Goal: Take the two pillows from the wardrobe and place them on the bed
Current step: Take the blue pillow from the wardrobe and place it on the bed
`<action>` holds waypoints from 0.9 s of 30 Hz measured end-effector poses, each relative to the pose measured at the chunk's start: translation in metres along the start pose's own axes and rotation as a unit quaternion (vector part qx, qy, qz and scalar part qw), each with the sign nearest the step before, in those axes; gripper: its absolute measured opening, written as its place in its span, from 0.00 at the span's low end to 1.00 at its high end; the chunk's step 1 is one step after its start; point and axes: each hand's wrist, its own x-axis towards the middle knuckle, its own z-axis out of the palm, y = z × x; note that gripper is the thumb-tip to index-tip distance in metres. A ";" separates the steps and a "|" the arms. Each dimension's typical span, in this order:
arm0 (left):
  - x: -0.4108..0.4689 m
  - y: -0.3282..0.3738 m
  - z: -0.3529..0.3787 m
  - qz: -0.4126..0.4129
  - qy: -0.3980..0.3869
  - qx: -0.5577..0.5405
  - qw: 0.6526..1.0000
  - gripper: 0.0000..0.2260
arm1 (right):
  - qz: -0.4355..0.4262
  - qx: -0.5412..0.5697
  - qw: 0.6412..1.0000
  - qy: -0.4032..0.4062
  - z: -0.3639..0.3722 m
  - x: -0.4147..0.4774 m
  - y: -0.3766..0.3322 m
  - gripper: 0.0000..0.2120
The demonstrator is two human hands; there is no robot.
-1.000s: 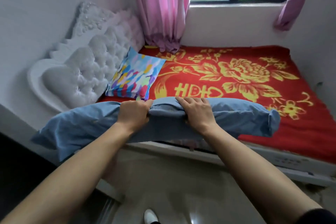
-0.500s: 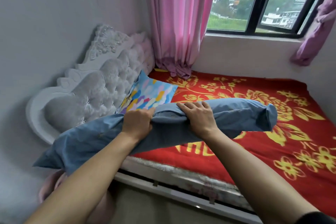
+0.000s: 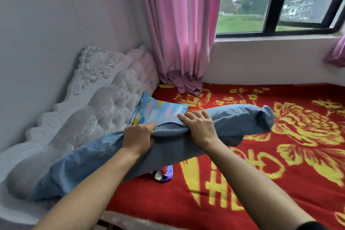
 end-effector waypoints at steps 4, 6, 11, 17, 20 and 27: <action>0.057 -0.012 0.024 -0.024 0.012 -0.022 0.999 0.19 | 0.014 0.004 0.998 0.060 0.029 0.055 0.018 0.22; 0.078 -0.019 0.037 -0.031 0.017 -0.035 0.999 0.21 | 0.018 0.000 0.996 0.091 0.047 0.073 0.021 0.22; 0.126 -0.040 0.071 -0.037 0.011 -0.071 0.997 0.18 | 0.033 -0.011 0.994 0.106 0.085 0.119 0.030 0.21; 0.179 -0.062 0.115 -0.075 -0.031 -0.191 0.978 0.16 | 0.063 -0.046 0.993 0.093 0.122 0.165 0.036 0.20; 0.206 -0.082 0.140 -0.103 -0.052 -0.286 0.951 0.10 | 0.079 -0.048 0.986 0.136 0.141 0.190 0.033 0.19; 0.253 -0.147 0.215 -0.250 -0.117 -0.621 0.733 0.13 | 0.456 0.172 0.848 0.208 0.211 0.231 -0.014 0.42</action>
